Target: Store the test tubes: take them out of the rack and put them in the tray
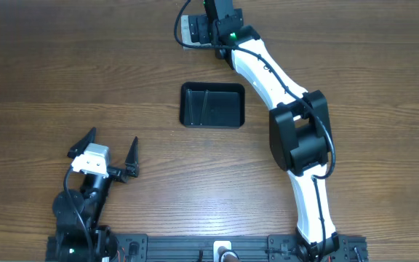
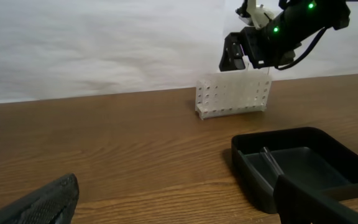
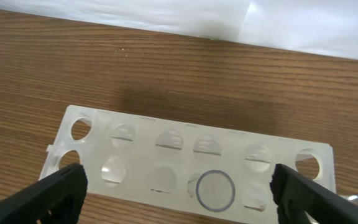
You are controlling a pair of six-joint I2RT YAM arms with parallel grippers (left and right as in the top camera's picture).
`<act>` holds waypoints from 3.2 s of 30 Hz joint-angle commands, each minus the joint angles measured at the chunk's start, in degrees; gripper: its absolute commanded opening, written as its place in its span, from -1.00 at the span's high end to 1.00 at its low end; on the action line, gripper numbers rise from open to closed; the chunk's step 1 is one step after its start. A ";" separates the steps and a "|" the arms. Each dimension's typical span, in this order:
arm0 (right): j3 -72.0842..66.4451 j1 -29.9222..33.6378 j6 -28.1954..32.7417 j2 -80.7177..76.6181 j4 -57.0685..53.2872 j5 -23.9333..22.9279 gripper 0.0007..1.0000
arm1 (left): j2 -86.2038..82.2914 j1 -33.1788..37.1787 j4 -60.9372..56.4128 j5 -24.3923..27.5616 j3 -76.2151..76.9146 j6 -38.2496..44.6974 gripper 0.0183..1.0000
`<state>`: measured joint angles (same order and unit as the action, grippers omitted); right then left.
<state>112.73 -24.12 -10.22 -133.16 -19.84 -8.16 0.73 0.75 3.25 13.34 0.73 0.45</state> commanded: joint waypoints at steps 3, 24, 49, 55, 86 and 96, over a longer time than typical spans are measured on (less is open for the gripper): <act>1.57 0.46 -0.42 -1.01 0.26 -0.94 -0.69 | -0.46 -0.17 -0.02 0.55 -0.39 0.83 -1.00; 1.57 0.94 -0.48 -1.01 -1.36 -2.03 -0.02 | -0.46 -0.17 -0.02 0.55 -0.37 0.83 -1.00; 1.57 1.33 -0.46 -1.01 -1.40 -2.25 0.57 | -0.46 -0.17 -0.02 0.55 -0.37 0.83 -1.00; 1.57 1.33 -0.46 -1.01 -1.38 -2.25 0.67 | -0.46 -0.17 -0.02 0.55 -0.37 0.83 -1.00; 1.60 1.05 2.54 24.02 -6.43 -5.77 0.82 | -0.46 -0.17 -0.02 0.55 -0.37 0.83 -1.00; 1.46 0.57 -3.28 24.96 -32.41 0.68 0.93 | -0.46 -0.17 -0.02 0.55 -0.39 0.83 -1.00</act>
<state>114.72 -23.33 -10.07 -105.51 -48.71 -10.39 0.73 0.75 3.22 13.34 0.73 0.47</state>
